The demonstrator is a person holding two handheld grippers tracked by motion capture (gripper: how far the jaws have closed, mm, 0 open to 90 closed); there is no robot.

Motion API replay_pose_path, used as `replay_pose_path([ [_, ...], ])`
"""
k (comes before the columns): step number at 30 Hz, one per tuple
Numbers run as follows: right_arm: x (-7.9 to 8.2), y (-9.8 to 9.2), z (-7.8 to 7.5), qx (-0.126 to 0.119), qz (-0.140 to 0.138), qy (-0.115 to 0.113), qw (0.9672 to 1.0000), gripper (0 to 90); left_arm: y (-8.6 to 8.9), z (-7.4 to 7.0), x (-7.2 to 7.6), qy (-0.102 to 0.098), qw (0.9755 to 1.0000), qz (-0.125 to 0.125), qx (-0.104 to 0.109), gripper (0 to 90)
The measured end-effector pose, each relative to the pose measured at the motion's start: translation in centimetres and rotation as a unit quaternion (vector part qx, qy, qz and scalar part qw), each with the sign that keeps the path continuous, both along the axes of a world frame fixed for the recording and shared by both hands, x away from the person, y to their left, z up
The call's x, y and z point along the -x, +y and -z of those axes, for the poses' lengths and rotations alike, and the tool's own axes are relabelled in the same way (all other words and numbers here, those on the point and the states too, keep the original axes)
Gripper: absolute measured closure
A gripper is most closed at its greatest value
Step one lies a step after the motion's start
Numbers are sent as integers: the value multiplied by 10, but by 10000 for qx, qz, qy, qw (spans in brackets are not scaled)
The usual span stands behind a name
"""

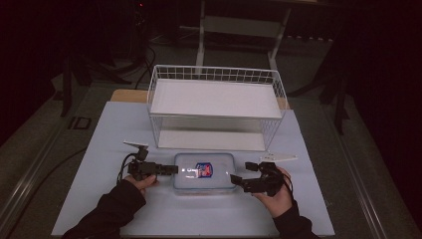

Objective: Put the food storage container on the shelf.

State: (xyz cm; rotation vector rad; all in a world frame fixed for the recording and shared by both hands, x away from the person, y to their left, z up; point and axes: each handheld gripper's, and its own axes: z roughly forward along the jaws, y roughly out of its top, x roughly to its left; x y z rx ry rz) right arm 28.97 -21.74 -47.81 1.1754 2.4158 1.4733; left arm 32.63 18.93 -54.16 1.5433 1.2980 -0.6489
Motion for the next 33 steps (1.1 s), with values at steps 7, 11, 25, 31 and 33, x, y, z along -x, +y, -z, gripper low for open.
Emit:
replay_pose_path([
  [7, -12, -3, 9, -148, 71, 541, 9984, 151, -1, -7, 5, -320, 9992, 191, -118, 551],
  [11, -17, -7, 14, -355, 40, 811, 9961, 197, -3, -13, 11, -638, 9971, 335, -225, 564],
  [25, -19, -8, 22, -533, -272, 1496, 9869, 443, -5, -21, 25, -1239, 9896, 629, -381, 585],
  [31, -19, -8, 20, -496, -301, 1520, 9867, 475, -5, -22, 29, -1318, 9885, 617, -400, 588],
  [33, -20, -12, 22, -645, -305, 1655, 9836, 507, -5, -22, 30, -1326, 9887, 585, -396, 588],
])
